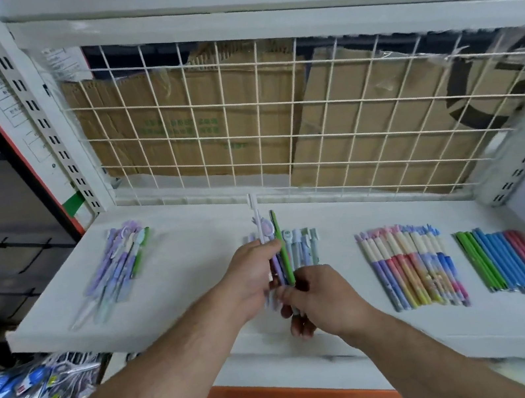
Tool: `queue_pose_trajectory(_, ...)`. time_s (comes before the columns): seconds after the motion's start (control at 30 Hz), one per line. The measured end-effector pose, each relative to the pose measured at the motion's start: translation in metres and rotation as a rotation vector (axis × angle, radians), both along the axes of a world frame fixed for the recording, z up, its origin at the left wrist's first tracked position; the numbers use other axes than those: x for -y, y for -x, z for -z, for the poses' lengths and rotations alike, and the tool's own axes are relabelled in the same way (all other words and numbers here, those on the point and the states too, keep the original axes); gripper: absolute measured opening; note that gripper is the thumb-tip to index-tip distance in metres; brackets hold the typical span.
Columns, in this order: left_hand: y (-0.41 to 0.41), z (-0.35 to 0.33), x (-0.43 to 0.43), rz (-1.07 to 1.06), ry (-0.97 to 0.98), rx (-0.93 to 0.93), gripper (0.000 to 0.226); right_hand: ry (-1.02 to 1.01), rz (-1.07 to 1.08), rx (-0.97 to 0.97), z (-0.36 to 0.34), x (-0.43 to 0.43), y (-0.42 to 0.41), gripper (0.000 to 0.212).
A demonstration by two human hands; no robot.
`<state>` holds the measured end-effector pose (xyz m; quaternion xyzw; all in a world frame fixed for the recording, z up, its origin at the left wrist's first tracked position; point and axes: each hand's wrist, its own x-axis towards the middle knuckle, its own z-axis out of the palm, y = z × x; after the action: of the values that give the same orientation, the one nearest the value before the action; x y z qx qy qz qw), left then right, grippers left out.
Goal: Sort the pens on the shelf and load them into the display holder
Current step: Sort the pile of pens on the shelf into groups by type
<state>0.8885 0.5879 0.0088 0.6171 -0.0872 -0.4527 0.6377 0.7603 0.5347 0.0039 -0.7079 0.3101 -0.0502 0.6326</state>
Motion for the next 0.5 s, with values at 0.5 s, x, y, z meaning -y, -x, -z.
queue_pose_trajectory(0.5,0.065,0.01,0.047,0.07,-0.027,0.114,0.017,-0.063,0.232,0.034,0.0,0.039,0.066,0.027)
